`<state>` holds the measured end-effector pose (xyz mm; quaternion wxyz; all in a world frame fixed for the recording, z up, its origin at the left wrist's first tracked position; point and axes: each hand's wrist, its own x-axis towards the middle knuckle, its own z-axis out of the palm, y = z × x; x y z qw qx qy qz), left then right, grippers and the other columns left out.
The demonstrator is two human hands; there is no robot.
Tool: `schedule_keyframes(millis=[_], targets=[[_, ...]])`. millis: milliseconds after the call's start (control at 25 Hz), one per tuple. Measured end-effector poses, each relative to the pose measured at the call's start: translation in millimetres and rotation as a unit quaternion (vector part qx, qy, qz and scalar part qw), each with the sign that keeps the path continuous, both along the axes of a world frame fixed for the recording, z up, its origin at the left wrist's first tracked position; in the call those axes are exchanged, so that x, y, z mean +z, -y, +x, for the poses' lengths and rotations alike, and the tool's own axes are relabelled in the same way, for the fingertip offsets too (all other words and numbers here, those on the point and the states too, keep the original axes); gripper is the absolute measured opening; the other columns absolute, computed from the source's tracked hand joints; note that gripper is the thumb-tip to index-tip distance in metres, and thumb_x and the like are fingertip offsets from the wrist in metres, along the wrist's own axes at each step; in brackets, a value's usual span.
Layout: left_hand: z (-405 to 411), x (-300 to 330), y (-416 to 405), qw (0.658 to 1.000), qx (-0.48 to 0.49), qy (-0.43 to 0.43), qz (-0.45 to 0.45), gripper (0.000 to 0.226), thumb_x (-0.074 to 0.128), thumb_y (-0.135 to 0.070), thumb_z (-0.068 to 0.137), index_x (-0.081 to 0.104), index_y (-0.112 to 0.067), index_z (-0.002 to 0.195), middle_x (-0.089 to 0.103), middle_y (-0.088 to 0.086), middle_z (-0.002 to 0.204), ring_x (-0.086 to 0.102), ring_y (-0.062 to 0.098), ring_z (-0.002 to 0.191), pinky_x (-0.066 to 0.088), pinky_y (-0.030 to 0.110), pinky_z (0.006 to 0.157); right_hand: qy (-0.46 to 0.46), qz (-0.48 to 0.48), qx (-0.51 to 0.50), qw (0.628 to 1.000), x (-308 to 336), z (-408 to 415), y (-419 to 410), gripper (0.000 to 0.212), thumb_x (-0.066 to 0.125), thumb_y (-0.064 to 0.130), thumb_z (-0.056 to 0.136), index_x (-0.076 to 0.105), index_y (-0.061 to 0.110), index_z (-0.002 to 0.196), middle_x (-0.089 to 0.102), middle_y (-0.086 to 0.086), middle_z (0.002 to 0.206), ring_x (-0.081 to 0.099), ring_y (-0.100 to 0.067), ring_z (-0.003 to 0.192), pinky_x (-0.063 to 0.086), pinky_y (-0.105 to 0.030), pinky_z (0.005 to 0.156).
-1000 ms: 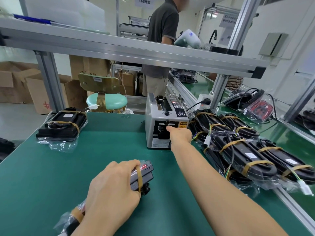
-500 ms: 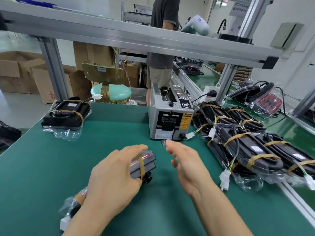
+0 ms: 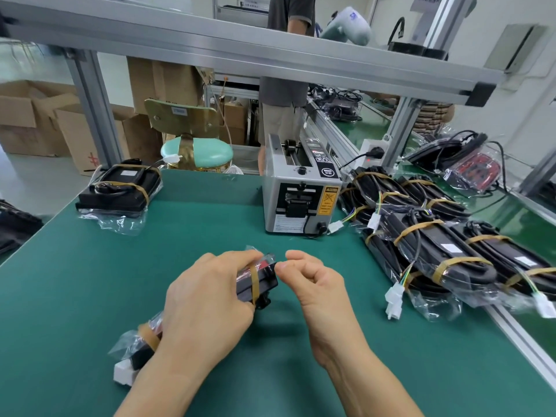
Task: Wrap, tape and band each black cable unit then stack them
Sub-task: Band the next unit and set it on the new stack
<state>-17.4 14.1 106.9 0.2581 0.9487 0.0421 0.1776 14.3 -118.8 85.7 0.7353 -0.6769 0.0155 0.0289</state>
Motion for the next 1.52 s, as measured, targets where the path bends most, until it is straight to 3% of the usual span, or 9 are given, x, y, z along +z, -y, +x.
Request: schedule_keyframes(millis=[200,440,680,800,880,1040,1320,1400,1520], targets=[[-0.8,0.2,0.0,1.0,-0.006,0.012,-0.008,0.046,0.068,-0.02,0.07,0.059,-0.048,0.105,0.04,-0.026,0.063,0.037,0.008,0.075,0.03,0.023,0.057,0.006,-0.007,-0.014,1.0,-4.3,-0.8,-4.5,0.015,0.071,0.015,0.079,0.073,0.015,0.064,0.06,0.002,0.113,0.054,0.019,0.089,0.036,-0.015,0.082],[-0.8,0.5,0.1,1.0,-0.006,0.019,-0.005,0.047,0.068,-0.019,0.068,0.06,-0.048,0.105,0.04,-0.026,0.062,0.039,0.009,0.074,0.031,0.023,0.056,0.025,-0.031,-0.044,0.998,-7.5,-1.2,-6.2,0.017,0.073,0.018,0.076,0.071,0.017,0.059,0.06,0.008,0.103,0.055,0.013,0.087,0.036,-0.015,0.081],[-1.0,-0.1,0.6,1.0,-0.004,0.021,-0.005,0.047,0.069,-0.018,0.066,0.061,-0.048,0.101,0.043,-0.023,0.062,0.039,0.011,0.072,0.031,0.02,0.054,0.049,-0.096,-0.08,0.991,-7.4,-1.9,-9.0,0.018,0.073,0.016,0.077,0.069,0.014,0.06,0.059,0.009,0.092,0.054,0.006,0.084,0.037,-0.003,0.071],[-0.7,-0.4,0.6,1.0,-0.006,0.021,-0.011,0.048,0.072,-0.018,0.065,0.062,-0.049,0.1,0.042,-0.024,0.06,0.038,0.011,0.07,0.028,0.014,0.055,0.067,-0.128,-0.098,0.985,-7.9,-6.0,-13.1,0.017,0.071,0.018,0.078,0.067,0.018,0.062,0.058,0.01,0.09,0.054,0.004,0.09,0.038,-0.009,0.079],[-0.4,0.1,0.7,1.0,-0.008,0.019,-0.01,0.048,0.072,-0.019,0.065,0.062,-0.049,0.1,0.041,-0.025,0.06,0.038,0.01,0.07,0.027,0.015,0.054,0.068,-0.145,-0.114,0.98,-9.7,-7.8,-16.2,0.009,0.07,0.022,0.079,0.064,0.025,0.073,0.056,0.013,0.094,0.052,0.004,0.095,0.038,-0.016,0.089],[-1.4,0.6,-0.1,1.0,-0.008,0.014,-0.009,0.048,0.072,-0.019,0.065,0.062,-0.048,0.101,0.043,-0.023,0.061,0.038,0.011,0.069,0.026,0.012,0.055,0.023,-0.019,-0.135,0.99,-15.4,-4.9,-16.3,0.029,0.066,0.02,0.086,0.048,0.034,0.104,0.053,0.011,0.111,0.051,0.007,0.096,0.039,-0.009,0.08],[-1.3,2.8,-0.5,0.999,-0.018,0.019,-0.022,0.041,0.072,-0.02,0.065,0.064,-0.045,0.096,0.04,-0.029,0.056,0.04,0.007,0.063,0.026,0.012,0.054,0.024,-0.071,-0.014,0.997,-19.0,-6.8,-9.3,0.041,0.077,0.024,0.078,0.052,0.036,0.108,0.055,0.02,0.113,0.047,0.016,0.101,0.038,-0.01,0.085],[-1.0,3.0,-1.4,0.999,-0.022,0.024,-0.03,0.042,0.074,-0.02,0.064,0.064,-0.046,0.095,0.041,-0.029,0.056,0.04,0.002,0.061,0.026,0.011,0.055,0.017,-0.057,-0.001,0.998,-15.1,2.9,-2.1,0.042,0.078,0.018,0.076,0.054,0.033,0.107,0.056,0.015,0.113,0.049,0.012,0.103,0.039,-0.007,0.08],[0.5,3.0,-1.8,1.0,-0.026,0.009,-0.006,0.049,0.072,-0.019,0.065,0.062,-0.051,0.101,0.043,-0.029,0.062,0.039,0.008,0.068,0.025,0.009,0.057,-0.012,-0.001,-0.001,1.0,-12.8,18.9,-0.6,0.038,0.073,0.008,0.078,0.056,0.025,0.107,0.055,0.007,0.109,0.051,0.002,0.097,0.04,-0.007,0.073]])
